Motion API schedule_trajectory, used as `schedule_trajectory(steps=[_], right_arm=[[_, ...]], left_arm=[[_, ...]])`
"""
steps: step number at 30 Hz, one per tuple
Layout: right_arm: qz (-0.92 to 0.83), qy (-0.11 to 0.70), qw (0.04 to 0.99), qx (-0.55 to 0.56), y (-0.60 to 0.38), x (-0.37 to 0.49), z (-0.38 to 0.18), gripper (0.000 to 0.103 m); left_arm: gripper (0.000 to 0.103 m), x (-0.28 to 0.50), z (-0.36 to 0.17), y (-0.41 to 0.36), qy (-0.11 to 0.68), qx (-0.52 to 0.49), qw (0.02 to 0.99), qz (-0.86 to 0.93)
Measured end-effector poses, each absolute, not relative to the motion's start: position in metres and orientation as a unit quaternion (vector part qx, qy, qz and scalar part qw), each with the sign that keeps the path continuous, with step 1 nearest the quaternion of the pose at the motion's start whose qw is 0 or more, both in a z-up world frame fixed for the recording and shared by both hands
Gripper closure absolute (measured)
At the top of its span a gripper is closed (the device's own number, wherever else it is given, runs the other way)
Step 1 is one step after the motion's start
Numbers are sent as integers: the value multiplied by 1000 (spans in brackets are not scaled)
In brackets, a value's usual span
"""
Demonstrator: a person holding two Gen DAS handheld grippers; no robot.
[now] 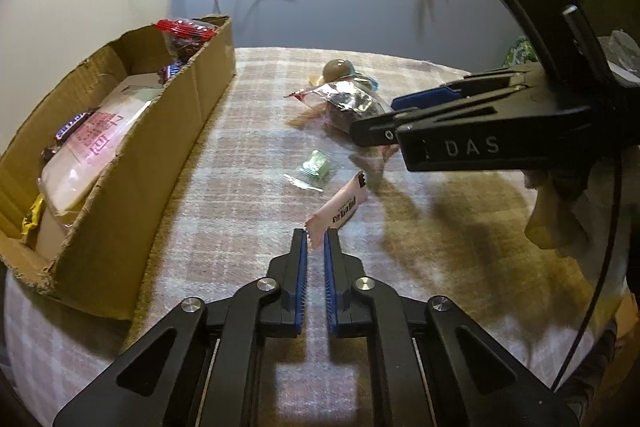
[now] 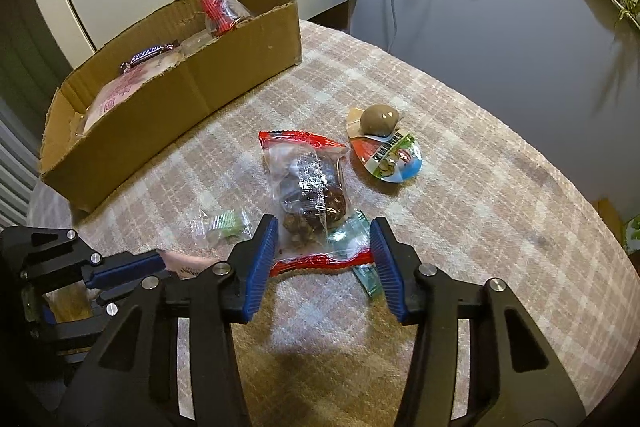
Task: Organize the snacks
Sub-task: 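Grasp the pink wrapper with the left tool while the right tool grasps another red-sealed snack bag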
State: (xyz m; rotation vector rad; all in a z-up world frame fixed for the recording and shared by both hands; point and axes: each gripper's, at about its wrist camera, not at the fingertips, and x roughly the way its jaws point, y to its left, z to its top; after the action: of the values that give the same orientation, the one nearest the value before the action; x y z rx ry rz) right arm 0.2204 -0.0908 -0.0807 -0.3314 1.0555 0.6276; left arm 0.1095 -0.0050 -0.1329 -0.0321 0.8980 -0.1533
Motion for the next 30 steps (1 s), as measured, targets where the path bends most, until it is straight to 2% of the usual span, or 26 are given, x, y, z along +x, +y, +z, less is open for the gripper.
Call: schedule_trajectory(steps=[8, 12, 20, 21, 24, 30], right_arm=[[295, 490, 808, -141, -98, 219, -77, 55], [296, 490, 808, -138, -100, 219, -75, 55], [299, 488, 809, -131, -105, 217, -71, 55], [299, 488, 810, -130, -106, 218, -70, 55], [300, 488, 810, -127, -108, 218, -70, 55], [300, 484, 813, -122, -111, 217, -68, 55]], left_arm=[[101, 105, -134, -15, 432, 3, 896, -104], [88, 110, -132, -20, 435, 20, 894, -105], [88, 123, -132, -39, 428, 69, 893, -118], [88, 123, -132, -41, 427, 70, 893, -122], [98, 128, -134, -44, 428, 73, 892, -123], [99, 131, -132, -34, 428, 42, 895, -117]])
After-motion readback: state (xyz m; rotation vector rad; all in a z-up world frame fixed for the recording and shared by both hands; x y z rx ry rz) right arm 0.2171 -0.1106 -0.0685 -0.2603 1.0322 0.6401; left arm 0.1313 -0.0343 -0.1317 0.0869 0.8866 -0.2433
